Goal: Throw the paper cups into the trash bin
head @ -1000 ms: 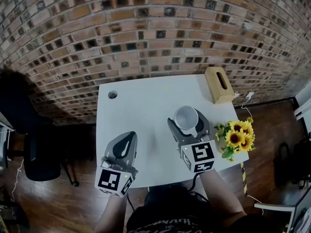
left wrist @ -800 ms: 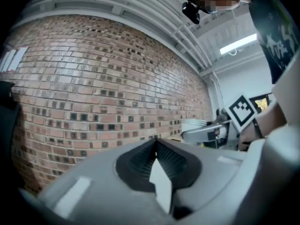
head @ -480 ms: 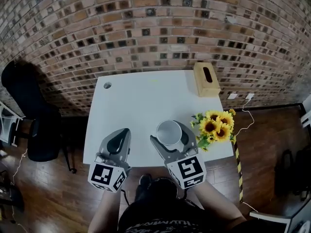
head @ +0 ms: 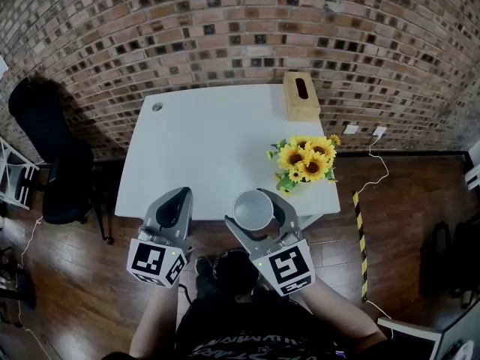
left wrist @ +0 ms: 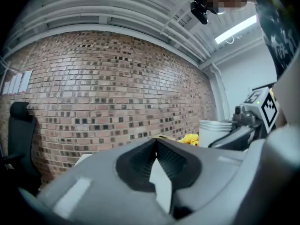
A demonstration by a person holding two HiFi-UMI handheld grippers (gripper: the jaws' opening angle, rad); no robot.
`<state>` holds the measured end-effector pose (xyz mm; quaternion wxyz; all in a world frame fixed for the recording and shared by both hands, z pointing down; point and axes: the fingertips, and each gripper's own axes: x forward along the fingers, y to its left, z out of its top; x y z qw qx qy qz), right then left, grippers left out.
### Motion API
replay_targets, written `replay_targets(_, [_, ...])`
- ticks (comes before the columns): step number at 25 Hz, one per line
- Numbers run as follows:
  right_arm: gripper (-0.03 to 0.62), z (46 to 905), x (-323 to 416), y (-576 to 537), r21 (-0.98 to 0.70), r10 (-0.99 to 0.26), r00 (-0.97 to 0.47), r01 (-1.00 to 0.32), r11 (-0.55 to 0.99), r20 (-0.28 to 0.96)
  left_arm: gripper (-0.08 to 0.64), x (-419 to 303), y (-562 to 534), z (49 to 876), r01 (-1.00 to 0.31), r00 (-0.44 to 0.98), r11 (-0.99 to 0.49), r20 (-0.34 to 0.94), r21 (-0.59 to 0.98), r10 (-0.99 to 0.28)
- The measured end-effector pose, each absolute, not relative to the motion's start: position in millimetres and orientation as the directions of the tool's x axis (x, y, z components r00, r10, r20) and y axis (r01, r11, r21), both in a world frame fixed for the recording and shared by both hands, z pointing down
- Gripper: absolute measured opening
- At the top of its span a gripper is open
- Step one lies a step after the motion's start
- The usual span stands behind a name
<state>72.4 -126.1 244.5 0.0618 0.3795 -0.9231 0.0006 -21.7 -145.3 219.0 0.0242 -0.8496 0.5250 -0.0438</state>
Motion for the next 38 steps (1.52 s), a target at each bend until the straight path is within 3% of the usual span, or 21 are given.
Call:
replay_targets(13, [0.347,258,74,-74,-0.002,-0.74,-0.66,-0.746,0.666,0.132,0.005,-7,-105,218,-0.862,0.502,-0.505,0.064,-0.043,-0.862])
replay_targets(27, [0.347,270,18,17,0.019,-0.808,-0.563,-0.818,0.575,0.172,0.005,-69,-2,231,-0.82,0.572,-0.573,0.067,0.016,-0.817])
replay_targets(38, [0.347,314,22,78,0.021,-0.843,-0.465,-0.873,0.488,0.269,0.005,-96,48,279,-0.788,0.615,-0.61,0.109,0.077,-0.781])
